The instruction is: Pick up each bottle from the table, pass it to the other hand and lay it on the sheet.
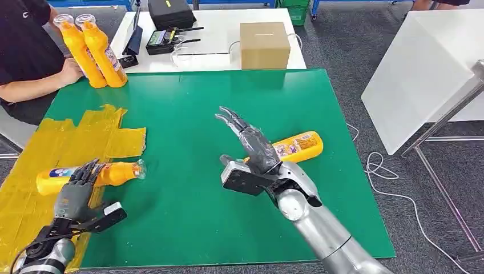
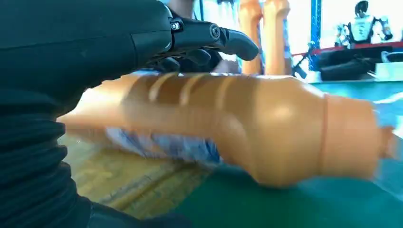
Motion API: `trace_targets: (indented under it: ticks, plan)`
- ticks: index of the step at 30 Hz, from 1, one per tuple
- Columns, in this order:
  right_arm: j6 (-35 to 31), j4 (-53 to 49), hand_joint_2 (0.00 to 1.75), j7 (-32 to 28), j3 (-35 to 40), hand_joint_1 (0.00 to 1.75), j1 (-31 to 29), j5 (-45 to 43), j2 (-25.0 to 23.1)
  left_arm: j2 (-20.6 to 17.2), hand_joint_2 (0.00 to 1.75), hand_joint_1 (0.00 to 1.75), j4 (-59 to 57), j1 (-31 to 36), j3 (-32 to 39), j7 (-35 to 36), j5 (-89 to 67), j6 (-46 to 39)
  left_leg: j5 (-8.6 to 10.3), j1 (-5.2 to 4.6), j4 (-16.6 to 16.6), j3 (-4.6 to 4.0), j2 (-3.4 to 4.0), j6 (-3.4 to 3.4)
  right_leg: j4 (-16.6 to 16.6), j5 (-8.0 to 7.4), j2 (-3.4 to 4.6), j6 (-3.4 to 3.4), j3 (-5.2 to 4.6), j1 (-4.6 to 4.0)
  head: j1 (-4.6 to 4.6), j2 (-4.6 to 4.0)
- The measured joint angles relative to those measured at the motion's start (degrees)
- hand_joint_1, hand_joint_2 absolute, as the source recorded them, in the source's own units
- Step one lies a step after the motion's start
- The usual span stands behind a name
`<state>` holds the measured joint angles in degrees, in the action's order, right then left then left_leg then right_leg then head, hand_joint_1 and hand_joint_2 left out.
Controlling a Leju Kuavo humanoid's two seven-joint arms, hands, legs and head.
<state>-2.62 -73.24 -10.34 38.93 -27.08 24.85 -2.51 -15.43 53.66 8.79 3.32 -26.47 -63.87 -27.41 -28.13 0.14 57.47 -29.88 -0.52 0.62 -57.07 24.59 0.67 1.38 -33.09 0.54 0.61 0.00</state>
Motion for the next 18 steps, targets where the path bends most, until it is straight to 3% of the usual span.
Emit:
trace_targets:
  ticks: [9,10,11,12,15,18]
  plan:
    - [0.04,0.39,0.00,-0.28,0.02,0.00,0.01,0.76,-0.31,0.11,1.75,0.00,3.91,-1.85,0.30,-5.16,7.48,3.30,0.00,0.00,0.01,-0.02,-0.01,0.00,0.01,0.00,-0.01,0.00,-0.03,-0.02,0.02,0.00]
    - [-0.04,0.44,0.00,-0.31,0.02,0.00,0.01,0.96,-0.31,0.22,0.00,0.00,4.40,-2.02,0.46,-6.80,10.30,4.23,0.00,0.00,0.01,-0.02,-0.01,0.00,0.01,0.00,-0.01,0.00,-0.04,-0.03,0.02,0.00]
    - [-0.11,0.46,0.00,-0.31,0.02,0.00,0.02,1.12,-0.31,0.57,0.00,0.00,4.99,-2.32,0.81,-8.79,13.80,5.43,0.00,0.00,0.01,-0.04,0.00,0.00,0.01,0.00,0.00,0.00,-0.06,-0.03,0.02,0.00]
    - [-0.37,0.46,1.75,-0.31,-0.02,0.00,0.05,1.60,-0.28,1.55,0.00,0.00,6.37,-2.59,1.71,-11.22,19.64,8.02,0.00,0.00,0.03,-0.03,0.00,0.00,0.01,0.00,0.00,0.00,-0.09,-0.03,0.02,0.00]
    - [-1.36,0.22,1.75,-0.31,-0.79,0.00,0.70,3.52,0.09,4.46,0.00,0.00,12.80,-3.08,4.29,-13.15,38.00,18.88,0.00,-0.02,0.05,-0.05,-0.02,0.01,0.03,0.00,-0.01,0.00,-0.09,-0.06,0.07,0.00]
    - [-1.75,-0.20,1.75,-0.31,-2.01,0.00,1.72,6.20,1.13,7.13,0.00,0.00,17.68,-3.07,7.66,-12.26,46.55,27.92,-0.01,-0.05,0.04,-0.07,0.02,0.02,0.03,0.00,0.00,0.00,-0.10,0.02,0.02,0.00]
